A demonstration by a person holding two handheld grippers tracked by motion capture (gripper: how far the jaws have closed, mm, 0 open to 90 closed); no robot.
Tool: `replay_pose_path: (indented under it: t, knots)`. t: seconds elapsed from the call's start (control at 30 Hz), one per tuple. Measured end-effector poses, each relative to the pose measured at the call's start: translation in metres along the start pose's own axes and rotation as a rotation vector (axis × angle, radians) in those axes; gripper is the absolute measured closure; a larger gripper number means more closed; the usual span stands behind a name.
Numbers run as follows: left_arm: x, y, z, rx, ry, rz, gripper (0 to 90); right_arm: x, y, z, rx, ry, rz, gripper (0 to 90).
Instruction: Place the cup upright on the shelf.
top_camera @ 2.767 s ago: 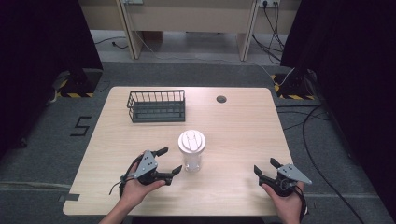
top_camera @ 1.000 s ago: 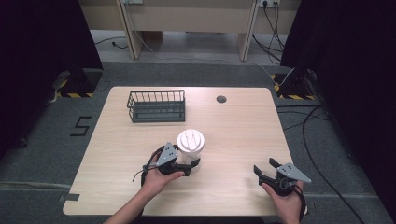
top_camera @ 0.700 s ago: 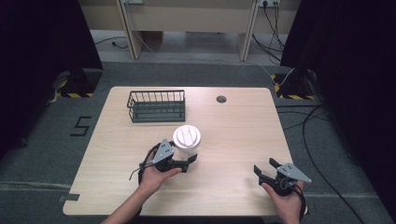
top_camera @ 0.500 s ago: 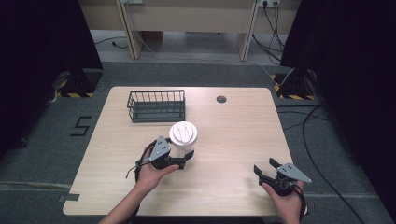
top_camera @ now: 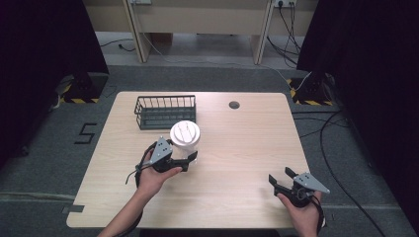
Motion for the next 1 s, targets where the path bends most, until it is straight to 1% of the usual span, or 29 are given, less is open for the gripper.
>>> replay_pose_path:
  t: [0.03,0.3,0.57,0.67,0.7,1.0]
  knots:
    - [0.002,0.001,0.002,0.003,-0.003,0.009,17.4,0.0,0.0,0.0,0.0,0.0,-0.001,27.4]
    - [0.008,0.002,0.004,0.006,0.0,0.024,17.4,0.0,0.0,0.0,0.0,-0.001,0.0,27.5]
    - [0.016,0.004,0.012,-0.007,-0.001,0.046,17.4,0.0,0.0,0.0,0.001,-0.002,0.0,27.6]
    - [0.022,0.005,0.017,-0.012,-0.005,0.062,17.4,0.0,0.0,0.0,0.001,-0.002,0.0,27.7]
    - [0.022,0.005,0.017,-0.012,-0.005,0.062,17.4,0.0,0.0,0.0,0.001,-0.002,0.0,27.7]
    - [0.036,0.008,0.026,-0.019,-0.011,0.096,17.4,0.0,0.0,0.0,0.002,-0.005,0.0,27.8]
Point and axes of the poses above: each handheld gripper's, and its own axes: y roughly backward along the jaws, z roughly out of its top, x roughly to its left, the point moved 1 cm from there along -y, roughly forward along the jaws
